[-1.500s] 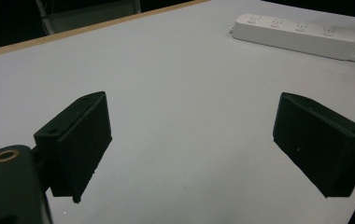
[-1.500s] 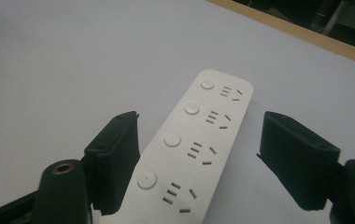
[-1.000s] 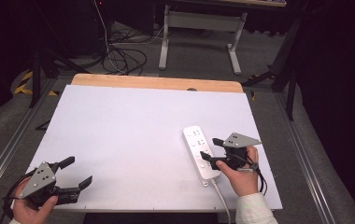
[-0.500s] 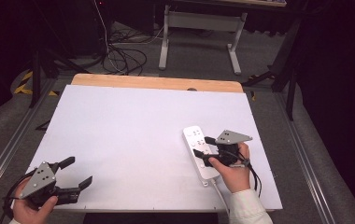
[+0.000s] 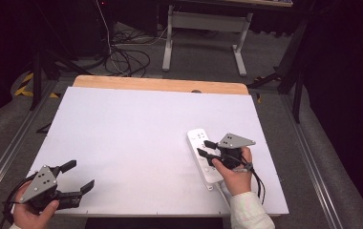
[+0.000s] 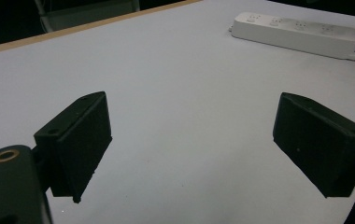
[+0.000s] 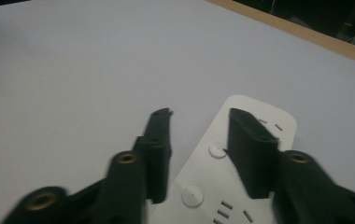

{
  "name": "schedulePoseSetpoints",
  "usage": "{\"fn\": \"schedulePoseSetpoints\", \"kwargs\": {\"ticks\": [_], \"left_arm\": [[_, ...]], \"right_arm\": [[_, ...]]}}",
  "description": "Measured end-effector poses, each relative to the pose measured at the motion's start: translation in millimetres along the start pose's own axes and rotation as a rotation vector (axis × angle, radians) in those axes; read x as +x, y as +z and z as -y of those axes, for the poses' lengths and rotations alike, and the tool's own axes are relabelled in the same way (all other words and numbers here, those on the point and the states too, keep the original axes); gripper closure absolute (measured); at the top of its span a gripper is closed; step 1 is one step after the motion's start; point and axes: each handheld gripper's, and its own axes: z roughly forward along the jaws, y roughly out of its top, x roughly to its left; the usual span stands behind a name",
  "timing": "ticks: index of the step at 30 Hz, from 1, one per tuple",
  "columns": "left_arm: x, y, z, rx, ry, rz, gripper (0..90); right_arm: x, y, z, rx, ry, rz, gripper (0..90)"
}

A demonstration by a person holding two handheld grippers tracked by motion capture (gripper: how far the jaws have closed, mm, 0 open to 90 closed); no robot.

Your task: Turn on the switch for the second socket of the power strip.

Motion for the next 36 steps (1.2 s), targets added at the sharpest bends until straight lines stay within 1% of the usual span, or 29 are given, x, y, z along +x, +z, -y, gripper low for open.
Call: {"fn": "schedulePoseSetpoints", "kwargs": {"ticks": [2, 3, 5, 8, 12, 13, 15, 16, 23, 29, 30, 36], "left_arm": [[-0.5, 0.5, 0.5, 0.0, -0.015, 0.0, 12.2], [-0.1, 0.3, 0.5, 0.0, -0.011, -0.002, 12.2], [-0.4, 0.2, 0.6, -0.002, -0.015, -0.002, 12.2], [-0.3, 0.0, 0.4, 0.0, -0.01, -0.002, 12.1], [-0.3, 0.0, 0.4, 0.001, -0.01, -0.003, 12.2], [-0.3, 0.1, 0.4, 0.001, -0.009, -0.003, 12.2], [-0.5, 0.2, 0.5, 0.003, -0.013, -0.003, 12.1], [-0.6, 0.3, 0.6, 0.003, -0.013, -0.003, 12.1], [-0.3, 0.0, 0.5, 0.002, -0.01, -0.004, 12.1], [-0.3, 0.0, 0.6, 0.003, -0.011, -0.006, 12.1], [0.1, -0.1, 0.5, 0.004, -0.007, -0.008, 12.2], [0.1, -0.3, 0.6, 0.003, -0.007, -0.008, 12.1]], "right_arm": [[0.1, -1.0, 0.2, -0.001, -0.015, -0.011, 77.9], [0.0, -1.0, 0.3, 0.001, -0.024, -0.018, 83.3], [0.5, -0.1, 0.6, 0.013, -0.04, -0.032, 90.0], [1.4, 2.9, 1.5, 0.043, -0.052, -0.035, 90.0], [1.4, 6.9, 3.2, 0.087, -0.057, -0.026, 90.0], [1.4, 6.9, 3.2, 0.087, -0.057, -0.026, 90.0], [0.7, 8.4, 4.4, 0.112, -0.053, -0.023, 90.0], [0.7, 8.4, 4.4, 0.112, -0.053, -0.023, 90.0], [0.6, 13.0, 7.3, 0.17, -0.059, -0.013, 90.0], [1.2, 14.0, 8.5, 0.198, -0.054, -0.01, 90.0], [1.7, 14.1, 8.7, 0.202, -0.052, -0.012, 90.0], [2.5, 15.0, 9.7, 0.214, -0.057, -0.012, 90.0]]}}
